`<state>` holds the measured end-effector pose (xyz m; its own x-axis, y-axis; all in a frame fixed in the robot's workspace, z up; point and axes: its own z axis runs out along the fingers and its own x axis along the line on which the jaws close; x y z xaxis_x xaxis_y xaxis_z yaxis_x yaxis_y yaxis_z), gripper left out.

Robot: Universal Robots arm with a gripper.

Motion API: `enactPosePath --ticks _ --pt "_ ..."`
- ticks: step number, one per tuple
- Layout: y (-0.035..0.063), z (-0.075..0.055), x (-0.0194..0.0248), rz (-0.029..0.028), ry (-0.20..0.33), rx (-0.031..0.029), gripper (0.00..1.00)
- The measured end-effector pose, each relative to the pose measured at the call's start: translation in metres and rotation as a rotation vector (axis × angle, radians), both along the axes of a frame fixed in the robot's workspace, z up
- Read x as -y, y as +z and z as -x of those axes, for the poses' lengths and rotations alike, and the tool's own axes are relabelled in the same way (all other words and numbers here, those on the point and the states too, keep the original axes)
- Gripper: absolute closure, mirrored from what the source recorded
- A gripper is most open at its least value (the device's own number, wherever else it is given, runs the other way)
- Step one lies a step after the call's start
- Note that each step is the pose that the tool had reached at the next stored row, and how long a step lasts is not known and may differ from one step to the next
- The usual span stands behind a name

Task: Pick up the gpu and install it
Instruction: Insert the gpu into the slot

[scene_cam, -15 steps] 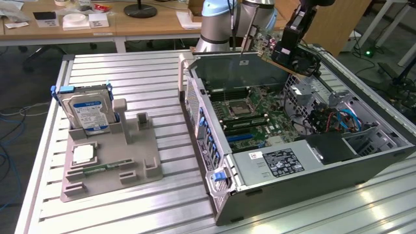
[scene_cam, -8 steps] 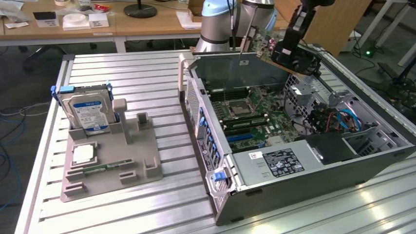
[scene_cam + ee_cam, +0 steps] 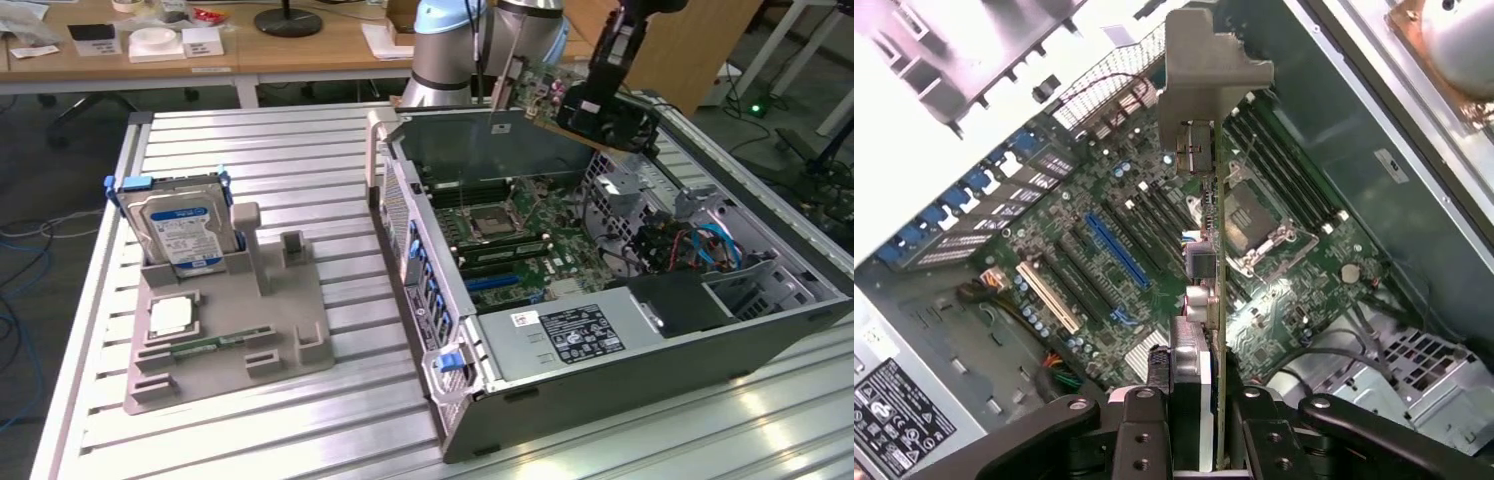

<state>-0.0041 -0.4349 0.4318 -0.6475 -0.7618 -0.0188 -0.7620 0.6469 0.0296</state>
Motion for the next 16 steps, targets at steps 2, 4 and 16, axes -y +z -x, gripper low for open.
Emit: enactPosePath --ticks 2,4,16 --pt "0.0 0.0 0.0 -0.0001 0.021 0.0001 0.72" --pt "0.0 0.0 0.0001 0.0 0.043 0.0002 0.72" --pt "0.0 0.0 0.0003 0.0 0.169 0.0009 0.72"
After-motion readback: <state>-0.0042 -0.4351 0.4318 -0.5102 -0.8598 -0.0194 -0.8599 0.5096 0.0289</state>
